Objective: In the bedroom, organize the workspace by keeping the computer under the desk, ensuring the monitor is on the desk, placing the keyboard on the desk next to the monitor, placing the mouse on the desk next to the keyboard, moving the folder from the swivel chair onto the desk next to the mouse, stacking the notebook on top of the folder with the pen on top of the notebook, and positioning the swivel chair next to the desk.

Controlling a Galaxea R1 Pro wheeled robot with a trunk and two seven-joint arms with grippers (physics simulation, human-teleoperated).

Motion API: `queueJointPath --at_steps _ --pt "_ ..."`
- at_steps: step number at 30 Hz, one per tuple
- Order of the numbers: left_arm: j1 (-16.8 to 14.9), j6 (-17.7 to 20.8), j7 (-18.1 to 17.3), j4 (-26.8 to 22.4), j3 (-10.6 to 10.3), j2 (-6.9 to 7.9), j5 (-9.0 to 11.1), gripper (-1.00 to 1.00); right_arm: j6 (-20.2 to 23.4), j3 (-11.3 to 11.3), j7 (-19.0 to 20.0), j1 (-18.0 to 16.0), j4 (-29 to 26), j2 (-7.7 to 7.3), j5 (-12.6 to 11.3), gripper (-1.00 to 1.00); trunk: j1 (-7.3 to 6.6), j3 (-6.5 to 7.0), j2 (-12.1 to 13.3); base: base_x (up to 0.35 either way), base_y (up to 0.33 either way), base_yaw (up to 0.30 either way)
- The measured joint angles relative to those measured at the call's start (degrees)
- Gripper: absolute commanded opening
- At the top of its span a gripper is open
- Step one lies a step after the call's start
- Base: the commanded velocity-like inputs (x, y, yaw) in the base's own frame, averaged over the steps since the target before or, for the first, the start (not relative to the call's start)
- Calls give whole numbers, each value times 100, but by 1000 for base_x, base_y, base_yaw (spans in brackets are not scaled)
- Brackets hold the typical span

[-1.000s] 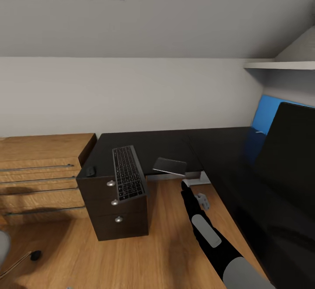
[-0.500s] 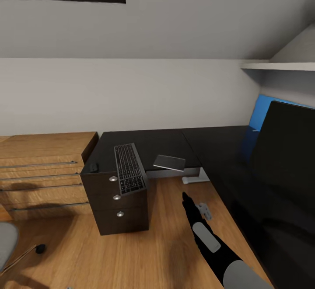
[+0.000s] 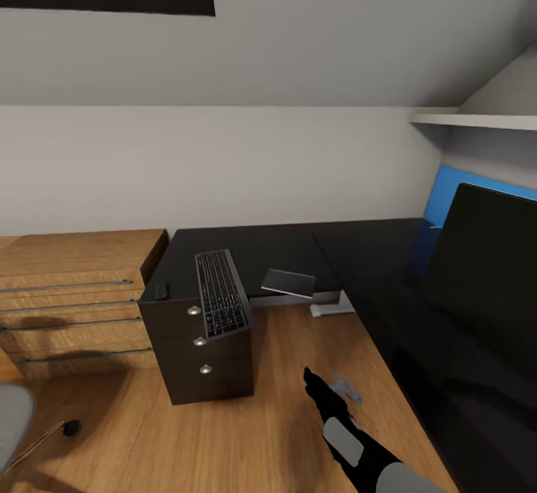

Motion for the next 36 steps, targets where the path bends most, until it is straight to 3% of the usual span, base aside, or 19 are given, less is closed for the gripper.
queueJointPath --at_steps 1,9,11,12,19,22,28,30,36 --pt "0 68 -1 22 -1 -19 2 100 -80 67 1 0 285 2 300 100 -22 18 40 0 0 0" --pt "0 432 9 236 -9 -92 3 100 -907 172 -1 1 1237 9 1527 100 -198 162 361 0 0 0" --pt "-7 484 4 417 -12 -99 -9 100 -1108 182 -2 3 1419 16 1748 100 -242 198 441 0 0 0" --pt "-137 536 -6 864 -28 -113 -108 100 -1321 176 -8 5 1741 60 1991 100 -263 215 481 0 0 0" --pt "-921 551 -10 2375 -46 -356 -754 100 -1497 183 2 235 2146 122 2175 100 -417 341 762 0 0 0" --pt "-1049 543 -10 2613 -46 -412 -928 100 -1506 190 6 290 2169 134 2196 100 -483 395 883 0 0 0" --pt "-1159 525 -9 2816 -47 -460 -1100 100 -1497 199 11 376 2188 174 2310 100 -615 503 1123 0 0 0" --pt "-1174 513 -9 2844 -47 -467 -1125 100 -1487 197 10 403 2191 190 2456 100 -659 539 1204 0 0 0" --pt "-1178 505 -9 2852 -41 -469 -1134 100 -1482 194 9 411 2192 196 2515 100 -791 647 1444 0 0 0"
